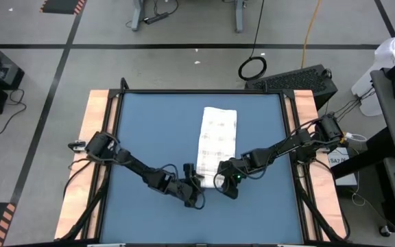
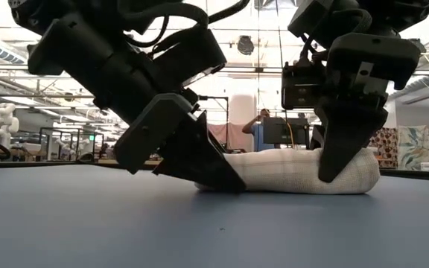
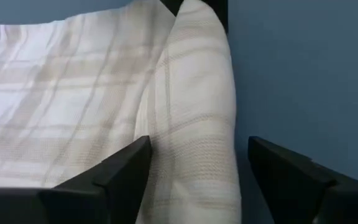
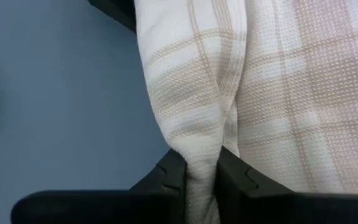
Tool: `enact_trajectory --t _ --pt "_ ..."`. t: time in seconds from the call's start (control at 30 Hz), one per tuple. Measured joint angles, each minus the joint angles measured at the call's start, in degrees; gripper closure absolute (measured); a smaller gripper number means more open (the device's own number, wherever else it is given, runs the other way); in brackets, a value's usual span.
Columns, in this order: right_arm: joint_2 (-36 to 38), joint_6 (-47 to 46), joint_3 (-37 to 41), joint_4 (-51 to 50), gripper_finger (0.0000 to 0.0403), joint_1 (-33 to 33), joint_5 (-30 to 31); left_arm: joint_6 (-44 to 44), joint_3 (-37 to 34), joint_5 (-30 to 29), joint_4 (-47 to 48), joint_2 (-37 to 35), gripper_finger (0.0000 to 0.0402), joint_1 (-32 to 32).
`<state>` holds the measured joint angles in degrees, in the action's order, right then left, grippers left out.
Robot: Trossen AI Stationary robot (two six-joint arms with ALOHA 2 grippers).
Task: Roll towel
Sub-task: Roll the white towel
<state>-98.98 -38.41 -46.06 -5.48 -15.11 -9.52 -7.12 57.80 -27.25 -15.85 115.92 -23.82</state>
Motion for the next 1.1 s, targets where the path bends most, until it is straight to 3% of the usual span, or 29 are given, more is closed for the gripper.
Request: enact_trajectory --t 0.17,0.37,0.53,0.67,0.77,0.93,1.1 --pt "-0.02 0.33 0.00 0.24 0.0360 0.00 0.16 -2.16 0.00 4.57 -0.30 0.00 0.0162 1.11" --pt "0.65 0.40 0.00 0.35 0.0360 -1.07 1.42 -13.17 0.07 7.80 0.26 -0.12 0.0282 3.48" --pt "4.09 2.06 0.24 -1.16 0.0349 -5.01 7.46 -19.34 0.07 17.80 -0.02 -0.98 0.0367 6.18" --pt "8.53 3.33 0.15 -4.41 0.0306 -9.56 14.70 -22.63 0.06 29.92 -2.01 -1.55 0.0368 8.35" --pt "10.29 4.38 0.15 -6.22 0.0261 -13.94 22.25 -24.41 0.04 35.79 -2.77 -1.53 0.0365 9.63" --pt "8.86 8.57 0.02 -2.76 0.0198 -22.45 35.47 -27.07 0.02 38.30 -2.12 -1.55 0.0337 11.18" --pt "3.60 12.96 -0.04 3.80 0.0169 -26.90 46.11 -25.80 0.02 38.37 -2.52 -1.55 0.0342 11.63"
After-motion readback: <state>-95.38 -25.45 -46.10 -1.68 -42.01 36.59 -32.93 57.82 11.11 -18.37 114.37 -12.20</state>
